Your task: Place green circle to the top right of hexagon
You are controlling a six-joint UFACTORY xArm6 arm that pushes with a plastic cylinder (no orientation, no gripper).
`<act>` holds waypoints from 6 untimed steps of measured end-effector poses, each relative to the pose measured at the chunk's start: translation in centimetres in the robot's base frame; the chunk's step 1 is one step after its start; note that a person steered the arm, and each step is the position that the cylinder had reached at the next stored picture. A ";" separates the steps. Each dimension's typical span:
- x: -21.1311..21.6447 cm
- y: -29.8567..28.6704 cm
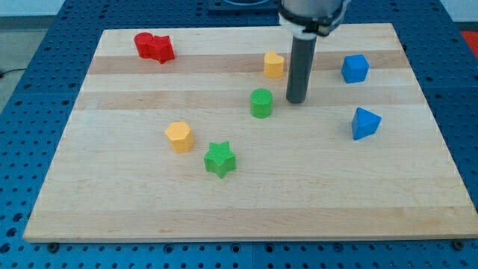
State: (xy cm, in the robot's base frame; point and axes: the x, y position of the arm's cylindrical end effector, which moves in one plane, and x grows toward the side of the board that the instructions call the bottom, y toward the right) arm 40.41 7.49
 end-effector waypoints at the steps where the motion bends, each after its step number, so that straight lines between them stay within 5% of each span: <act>1: -0.6 -5.2; 2: -0.2 -13.6; 3: 1.7 -9.0; 6: 1.8 -20.2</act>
